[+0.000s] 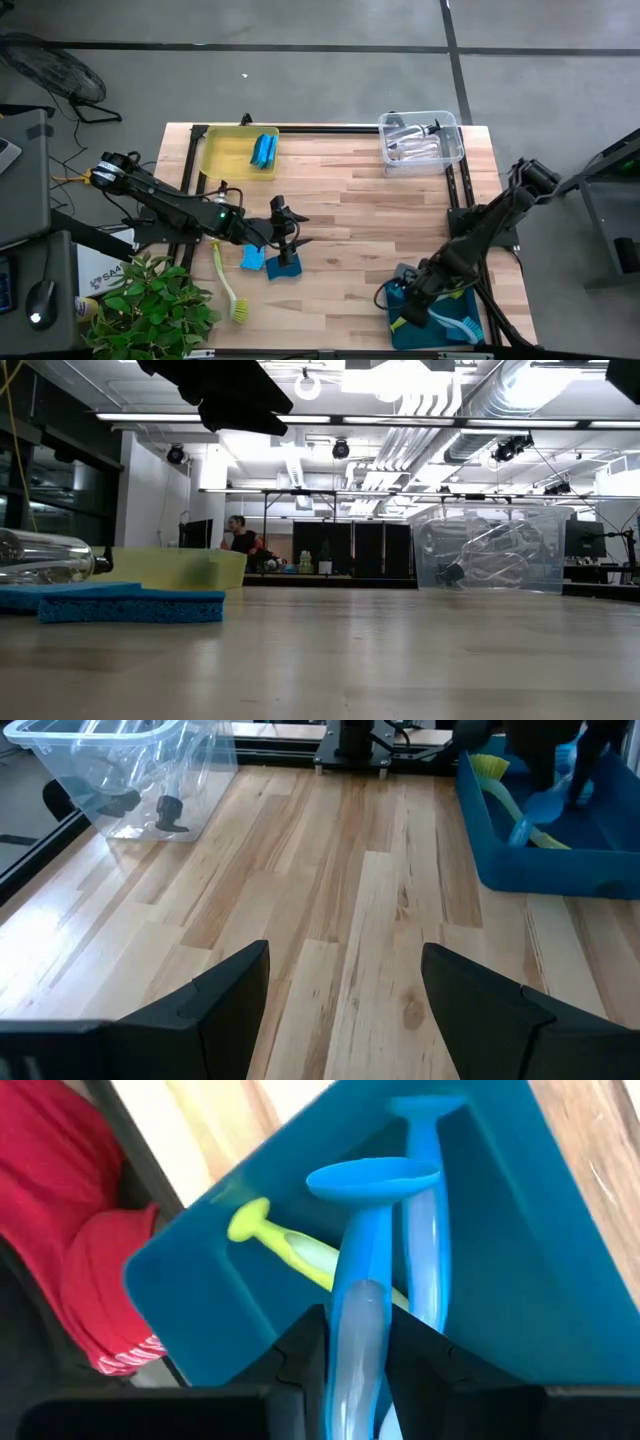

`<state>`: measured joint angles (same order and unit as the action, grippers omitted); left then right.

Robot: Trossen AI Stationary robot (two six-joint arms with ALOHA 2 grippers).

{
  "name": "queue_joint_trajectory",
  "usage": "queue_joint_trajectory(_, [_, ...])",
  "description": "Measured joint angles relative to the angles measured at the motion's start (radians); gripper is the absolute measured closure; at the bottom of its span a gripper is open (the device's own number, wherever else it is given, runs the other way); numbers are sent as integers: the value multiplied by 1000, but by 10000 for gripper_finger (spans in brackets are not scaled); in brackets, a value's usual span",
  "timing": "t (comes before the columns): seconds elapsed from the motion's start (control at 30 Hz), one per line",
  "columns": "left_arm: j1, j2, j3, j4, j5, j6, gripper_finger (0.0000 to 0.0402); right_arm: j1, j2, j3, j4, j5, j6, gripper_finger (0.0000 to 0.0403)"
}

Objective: Pick & Place Kitchen Sink Supplies
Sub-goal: Put the blue dish brush into the blue bin, then put the blue sponge into the yellow bin

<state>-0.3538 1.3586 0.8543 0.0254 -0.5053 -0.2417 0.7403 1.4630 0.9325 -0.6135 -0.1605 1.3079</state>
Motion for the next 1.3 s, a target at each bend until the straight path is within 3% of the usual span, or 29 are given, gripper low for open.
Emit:
queue_joint_trajectory(0.8, [0,0,0,1,1,-18,145,0,23,0,2,48,-58,277])
queue_joint_trajectory(1.3, [0,-1,0,-20,17,-33,145,0,-9,1,-21,-9,-79,237])
